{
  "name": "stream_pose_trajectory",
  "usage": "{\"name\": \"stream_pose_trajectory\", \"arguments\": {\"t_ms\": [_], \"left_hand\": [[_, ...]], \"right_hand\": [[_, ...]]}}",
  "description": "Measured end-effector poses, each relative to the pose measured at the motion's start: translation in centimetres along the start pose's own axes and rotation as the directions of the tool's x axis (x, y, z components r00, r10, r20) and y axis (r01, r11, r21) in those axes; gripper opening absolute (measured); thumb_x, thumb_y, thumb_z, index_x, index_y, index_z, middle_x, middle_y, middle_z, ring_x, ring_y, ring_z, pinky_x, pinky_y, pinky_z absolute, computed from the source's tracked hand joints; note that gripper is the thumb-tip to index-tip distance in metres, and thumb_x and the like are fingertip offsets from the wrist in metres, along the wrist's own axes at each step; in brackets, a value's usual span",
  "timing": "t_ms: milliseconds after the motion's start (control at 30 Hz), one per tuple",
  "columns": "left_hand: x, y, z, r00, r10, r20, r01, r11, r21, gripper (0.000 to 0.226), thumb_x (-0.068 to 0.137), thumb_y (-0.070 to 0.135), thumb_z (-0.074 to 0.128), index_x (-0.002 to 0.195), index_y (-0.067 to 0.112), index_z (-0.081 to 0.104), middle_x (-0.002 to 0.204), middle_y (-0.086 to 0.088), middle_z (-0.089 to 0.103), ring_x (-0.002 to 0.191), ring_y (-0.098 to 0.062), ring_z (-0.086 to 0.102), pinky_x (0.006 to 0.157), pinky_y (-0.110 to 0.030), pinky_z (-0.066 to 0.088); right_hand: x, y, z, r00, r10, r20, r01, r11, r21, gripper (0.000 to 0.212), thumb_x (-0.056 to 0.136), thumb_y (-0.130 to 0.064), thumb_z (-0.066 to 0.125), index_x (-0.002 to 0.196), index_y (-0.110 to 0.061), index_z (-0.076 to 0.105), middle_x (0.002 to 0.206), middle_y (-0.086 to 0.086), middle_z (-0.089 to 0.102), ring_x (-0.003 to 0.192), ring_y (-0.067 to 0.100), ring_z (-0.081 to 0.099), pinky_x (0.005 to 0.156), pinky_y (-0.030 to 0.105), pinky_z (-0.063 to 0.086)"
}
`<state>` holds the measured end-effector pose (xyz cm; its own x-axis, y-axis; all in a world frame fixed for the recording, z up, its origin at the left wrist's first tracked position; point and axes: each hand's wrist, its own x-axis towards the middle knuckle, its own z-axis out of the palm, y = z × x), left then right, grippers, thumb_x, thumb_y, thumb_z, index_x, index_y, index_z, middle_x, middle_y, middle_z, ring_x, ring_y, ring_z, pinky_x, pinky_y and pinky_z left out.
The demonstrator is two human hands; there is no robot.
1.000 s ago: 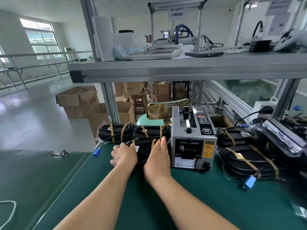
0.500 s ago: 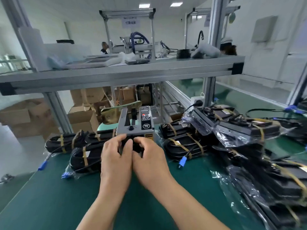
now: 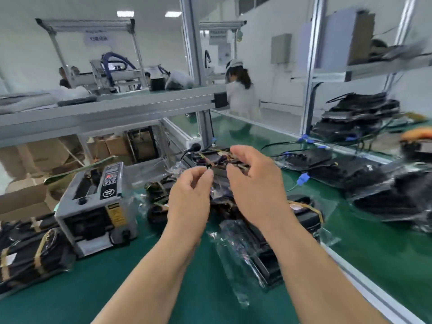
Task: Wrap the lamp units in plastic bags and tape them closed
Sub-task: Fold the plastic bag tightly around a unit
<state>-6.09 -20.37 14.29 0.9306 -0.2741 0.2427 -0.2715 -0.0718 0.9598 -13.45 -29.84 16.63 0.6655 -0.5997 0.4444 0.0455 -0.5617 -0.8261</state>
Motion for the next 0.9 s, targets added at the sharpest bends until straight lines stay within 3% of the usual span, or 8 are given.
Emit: {"name": "stream_pose_trajectory", "arguments": {"t_ms": [133,267,433,567,667,733,800,900], "left_hand": [[-0.5,-1.7,3.6,0.99,-0.103,0.093,0.104,0.995,-0.003,0.02,0.093,0.041,0.062,0.109,0.031,0.065,0.104,0.016,0.066,0.093,0.002,0.059,0.078,-0.024,0.046],[-1.7,-3.8,6.8,0.967,-0.198,0.162,0.186,0.979,0.086,0.05,0.091,0.046,0.065,0.132,0.019,0.056,0.109,0.013,0.058,0.091,0.002,0.055,0.072,-0.022,0.042],[-2.9,-5.4,9.0,0.94,-0.308,0.147,0.277,0.94,0.197,0.07,0.086,0.055,0.065,0.142,0.018,0.045,0.144,-0.004,0.043,0.126,-0.025,0.047,0.108,-0.046,0.04],[-3.0,-5.2,9.6,0.92,-0.369,0.127,0.343,0.92,0.189,0.075,0.086,0.054,0.065,0.145,0.016,0.04,0.146,-0.008,0.04,0.13,-0.029,0.042,0.11,-0.049,0.038],[-3.2,-4.8,9.5,0.891,-0.419,0.173,0.401,0.906,0.134,0.077,0.087,0.049,0.065,0.15,0.017,0.035,0.15,-0.007,0.039,0.134,-0.03,0.04,0.112,-0.05,0.036],[-3.1,-4.4,8.9,0.858,-0.457,0.233,0.452,0.889,0.079,0.07,0.087,0.042,0.067,0.146,0.015,0.041,0.141,-0.011,0.052,0.124,-0.032,0.054,0.103,-0.051,0.047],[-3.0,-4.0,7.9,0.827,-0.478,0.296,0.504,0.864,-0.01,0.045,0.09,0.027,0.068,0.129,0.006,0.056,0.109,-0.013,0.072,0.093,-0.029,0.072,0.076,-0.044,0.061],[-2.8,-3.6,6.2,0.821,-0.472,0.32,0.525,0.845,-0.1,0.025,0.09,0.005,0.065,0.113,0.011,0.057,0.075,-0.004,0.074,0.055,-0.011,0.071,0.045,-0.024,0.053]], "right_hand": [[0.9,4.3,-3.2,0.992,0.072,-0.107,-0.091,0.978,-0.189,0.04,0.095,-0.019,0.059,0.134,-0.02,0.06,0.135,-0.002,0.061,0.124,0.016,0.053,0.103,0.026,0.036],[1.7,8.9,-4.9,0.965,0.256,-0.062,-0.25,0.816,-0.522,0.041,0.093,-0.027,0.058,0.133,-0.019,0.059,0.14,0.004,0.056,0.133,0.024,0.044,0.108,0.045,0.035],[1.4,12.2,-5.1,0.903,0.43,0.005,-0.314,0.668,-0.674,0.035,0.095,-0.035,0.044,0.122,-0.022,0.062,0.133,0.001,0.053,0.134,0.023,0.038,0.11,0.062,0.024],[1.0,12.6,-5.1,0.906,0.422,0.019,-0.329,0.733,-0.596,0.023,0.094,-0.03,0.043,0.1,-0.014,0.06,0.113,0.004,0.053,0.125,0.028,0.044,0.095,0.048,0.043],[0.6,12.1,-5.0,0.928,0.372,0.004,-0.304,0.764,-0.569,0.007,0.089,-0.015,0.047,0.084,-0.013,0.052,0.097,0.004,0.049,0.119,0.033,0.047,0.089,0.036,0.041],[0.0,11.7,-4.8,0.941,0.337,-0.02,-0.296,0.795,-0.529,0.021,0.088,-0.011,0.049,0.101,-0.01,0.064,0.116,0.006,0.056,0.13,0.029,0.041,0.097,0.036,0.041],[-0.7,11.0,-4.6,0.954,0.296,-0.045,-0.278,0.82,-0.5,0.04,0.09,-0.013,0.051,0.128,-0.014,0.062,0.15,0.004,0.044,0.148,0.026,0.022,0.112,0.044,0.035],[-1.6,9.1,-4.0,0.985,0.156,-0.078,-0.174,0.842,-0.511,0.045,0.09,-0.011,0.055,0.134,-0.02,0.059,0.164,0.003,0.024,0.154,0.02,0.005,0.12,0.046,0.022]]}}
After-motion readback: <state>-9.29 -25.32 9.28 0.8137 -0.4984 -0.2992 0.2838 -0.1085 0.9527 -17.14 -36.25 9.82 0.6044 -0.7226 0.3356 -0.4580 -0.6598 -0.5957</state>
